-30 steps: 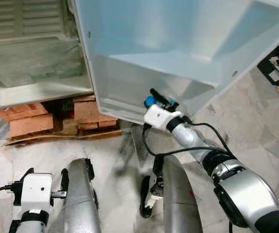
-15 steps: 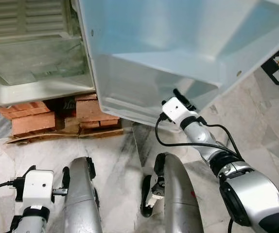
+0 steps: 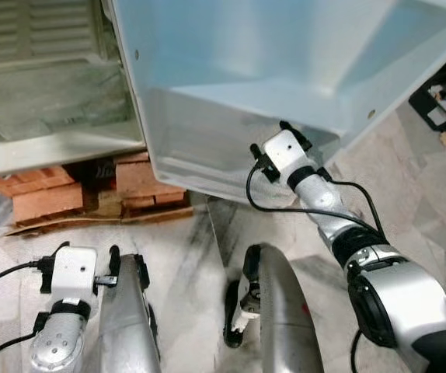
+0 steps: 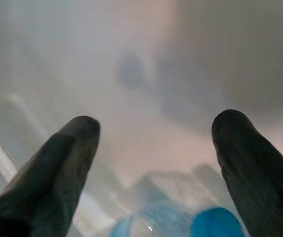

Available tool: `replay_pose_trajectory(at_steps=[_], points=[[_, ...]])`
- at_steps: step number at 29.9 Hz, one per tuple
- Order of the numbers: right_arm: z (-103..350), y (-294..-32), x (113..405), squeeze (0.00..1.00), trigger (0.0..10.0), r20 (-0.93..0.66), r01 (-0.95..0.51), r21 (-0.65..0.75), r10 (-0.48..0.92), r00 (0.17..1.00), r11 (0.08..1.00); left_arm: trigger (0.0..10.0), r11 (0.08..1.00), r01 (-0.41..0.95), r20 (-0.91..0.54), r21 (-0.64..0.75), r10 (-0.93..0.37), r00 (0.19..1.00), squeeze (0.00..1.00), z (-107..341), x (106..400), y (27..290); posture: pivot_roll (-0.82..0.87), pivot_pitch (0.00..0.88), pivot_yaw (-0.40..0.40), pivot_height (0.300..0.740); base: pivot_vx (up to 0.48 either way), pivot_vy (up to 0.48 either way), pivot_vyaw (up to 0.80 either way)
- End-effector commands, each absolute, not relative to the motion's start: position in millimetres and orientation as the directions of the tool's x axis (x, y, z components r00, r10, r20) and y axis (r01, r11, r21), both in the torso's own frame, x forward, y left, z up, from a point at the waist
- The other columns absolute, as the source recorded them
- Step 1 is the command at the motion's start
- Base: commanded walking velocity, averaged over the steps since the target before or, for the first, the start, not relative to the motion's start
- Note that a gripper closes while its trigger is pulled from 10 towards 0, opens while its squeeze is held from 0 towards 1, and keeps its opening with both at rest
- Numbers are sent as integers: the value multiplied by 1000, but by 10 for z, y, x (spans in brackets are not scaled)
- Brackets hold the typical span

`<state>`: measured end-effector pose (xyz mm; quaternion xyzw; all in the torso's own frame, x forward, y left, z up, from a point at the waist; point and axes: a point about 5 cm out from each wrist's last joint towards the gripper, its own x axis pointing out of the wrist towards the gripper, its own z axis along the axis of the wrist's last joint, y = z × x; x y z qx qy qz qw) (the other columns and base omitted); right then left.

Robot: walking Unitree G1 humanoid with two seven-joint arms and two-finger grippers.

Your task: Restocking fridge

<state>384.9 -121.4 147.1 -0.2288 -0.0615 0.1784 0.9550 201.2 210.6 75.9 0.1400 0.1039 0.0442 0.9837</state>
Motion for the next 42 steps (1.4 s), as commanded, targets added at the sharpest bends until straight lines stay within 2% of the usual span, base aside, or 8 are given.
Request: replay_pose_trajectory(at_steps=[1, 13, 14, 15, 17, 21, 28, 42], points=[[1501, -1236, 3856, 1000, 10000, 41, -336, -411, 385, 922, 848, 10000, 953, -31, -218, 302, 101, 971, 0, 682, 2021, 2135, 146, 175, -104, 568, 0, 0, 0], [1085, -1364, 3487, 984, 10000, 95, -341, -160, 358, 929, 926, 10000, 967, 5, -166, 256, 39, 985, 0, 705, 2262, 2147, 118, 69, -106, 568, 0, 0, 0], [972, -1405, 3372, 455, 10000, 92, -284, -71, 289, 953, 956, 10000, 970, 17, -158, 242, 22, 987, 0, 704, 2268, 2106, 117, 66, -106, 568, 0, 0, 0], [935, -1419, 3329, 455, 10000, 88, -262, -43, 265, 960, 964, 10000, 971, 20, -157, 237, 18, 987, 0, 703, 2269, 2093, 117, 66, -106, 568, 0, 0, 0], [851, -1443, 3175, 0, 10000, 96, -198, 26, 194, 976, 980, 10000, 973, 30, -154, 228, 6, 988, 0, 691, 2267, 2067, 108, 49, -89, 568, 0, 0, 0], [795, -1441, 3010, 0, 10000, 101, -119, 82, 111, 989, 989, 10000, 975, 34, -152, 219, 0, 988, 0, 664, 2272, 2057, 88, 36, -65, 568, 0, 0, 0], [803, -1351, 2781, 0, 10000, 134, -224, 20, 220, 966, 974, 10000, 974, 69, -133, 215, -41, 990, 0, 657, 2410, 1952, 67, 0, -38, 582, 0, 0, 0], [823, -1366, 2867, 0, 10000, 78, -181, 69, 175, 981, 981, 10000, 966, 142, -128, 217, -116, 985, 0, 587, 2564, 1799, 70, 0, -36, 682, 0, 0, 0]])
